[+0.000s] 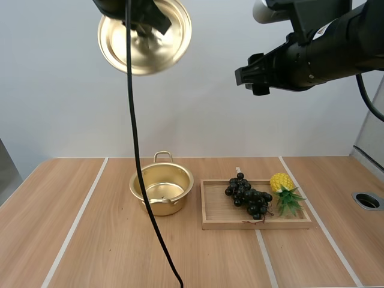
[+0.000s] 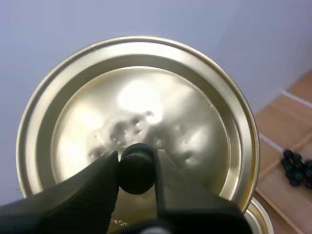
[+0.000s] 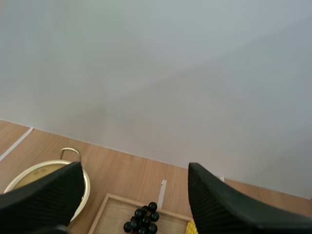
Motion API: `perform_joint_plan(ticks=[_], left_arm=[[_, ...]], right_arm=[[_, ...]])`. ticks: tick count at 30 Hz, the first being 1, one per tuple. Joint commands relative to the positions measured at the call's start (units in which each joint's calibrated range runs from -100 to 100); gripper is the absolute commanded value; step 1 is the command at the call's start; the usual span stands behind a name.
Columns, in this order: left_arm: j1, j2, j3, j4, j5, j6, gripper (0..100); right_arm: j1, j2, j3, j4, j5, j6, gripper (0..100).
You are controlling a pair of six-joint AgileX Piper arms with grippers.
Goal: Open the pot, put the grape inside, and close it
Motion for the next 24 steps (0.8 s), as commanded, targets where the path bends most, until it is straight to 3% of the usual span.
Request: perform_joint_plan(ticks=[1,13,24], left_arm=[[-0.16,-4.3,-3.8,3.2,-6.9,-3.7,0],[-0.16,-10.9,-19.0,7.0,-21.6,-11.2,0],[-0.16,-10.9,-26.2,7.0,-29.7,-14.2,0]], right_arm=[[0.1,-0.5,-0.6,0.2,2.3,-1.4,100],[0.1,-0.3,-0.6,1.4,11.1,-6.4,100],[0.1,12.1,-0.6,1.2,18.5,-10.2,100]])
